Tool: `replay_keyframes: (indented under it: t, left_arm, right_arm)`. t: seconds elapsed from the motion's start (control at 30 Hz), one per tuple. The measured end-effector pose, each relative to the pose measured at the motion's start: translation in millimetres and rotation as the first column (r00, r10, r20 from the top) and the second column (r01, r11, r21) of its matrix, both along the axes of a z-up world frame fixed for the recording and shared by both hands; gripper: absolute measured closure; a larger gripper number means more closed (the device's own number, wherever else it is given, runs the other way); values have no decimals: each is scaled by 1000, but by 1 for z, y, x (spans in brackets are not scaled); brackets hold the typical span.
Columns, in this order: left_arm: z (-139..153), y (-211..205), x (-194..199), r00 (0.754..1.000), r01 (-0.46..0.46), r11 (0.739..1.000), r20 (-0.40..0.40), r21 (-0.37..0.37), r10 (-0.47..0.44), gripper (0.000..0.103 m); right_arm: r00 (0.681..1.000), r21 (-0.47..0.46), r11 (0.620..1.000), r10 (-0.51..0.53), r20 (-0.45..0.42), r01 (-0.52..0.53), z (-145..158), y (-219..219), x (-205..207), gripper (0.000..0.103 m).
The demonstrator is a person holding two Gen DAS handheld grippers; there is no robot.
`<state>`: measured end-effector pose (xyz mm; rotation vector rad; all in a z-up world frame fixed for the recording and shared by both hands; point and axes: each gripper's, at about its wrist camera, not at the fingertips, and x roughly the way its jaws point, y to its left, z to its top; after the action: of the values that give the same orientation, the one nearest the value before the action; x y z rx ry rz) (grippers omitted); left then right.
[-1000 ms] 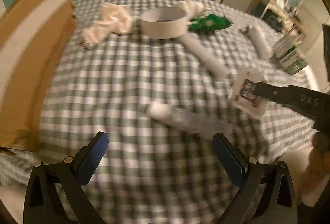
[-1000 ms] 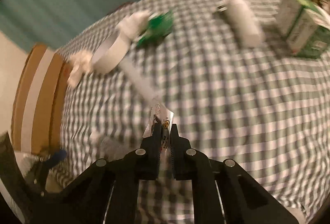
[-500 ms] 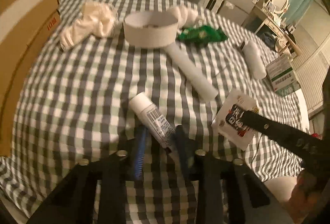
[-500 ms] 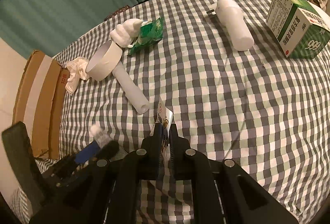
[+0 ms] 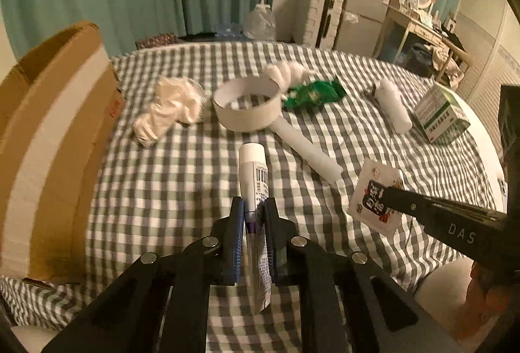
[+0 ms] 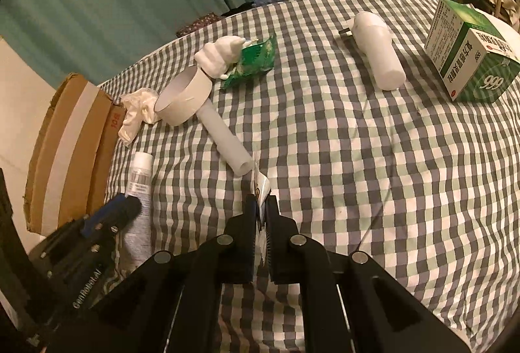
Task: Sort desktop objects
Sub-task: 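Grasp the white tube with the left tool while the right tool holds the sachet, then carry the tube and sachet into the cardboard box and open both tools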
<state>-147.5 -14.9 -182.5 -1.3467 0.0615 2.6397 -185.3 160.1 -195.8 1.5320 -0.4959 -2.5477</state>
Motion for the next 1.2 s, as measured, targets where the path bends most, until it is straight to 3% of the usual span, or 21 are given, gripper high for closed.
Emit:
replay_keyframes:
  t: [0.17,0.37,0.57,0.73,0.93,1.2]
  left_arm:
    - [26,-17,6,998,-12,1000,-54,0,12,91]
    - [72,-39,4,990,-43,998,-131,42,48,91]
    - [126,-92,3,963,-132,988,-225,78,146,91]
    - [160,-156,5,927,-229,970,-284,87,244,91]
    - [154,-229,4,903,-329,942,-272,56,332,91]
    - [116,-280,-4,907,-382,923,-177,34,382,90]
  right_arm:
    - [1000,5,1000,2,-28,-2,14,-4,9,98]
    - [988,-11,998,59,-144,-62,74,-28,20,98]
    - [949,13,984,175,-263,-178,139,-87,24,98]
    - [892,25,954,290,-346,-300,181,-151,22,98]
    - [835,48,902,417,-358,-429,193,-239,3,98]
    - [830,-12,862,484,-277,-506,159,-307,-43,98]
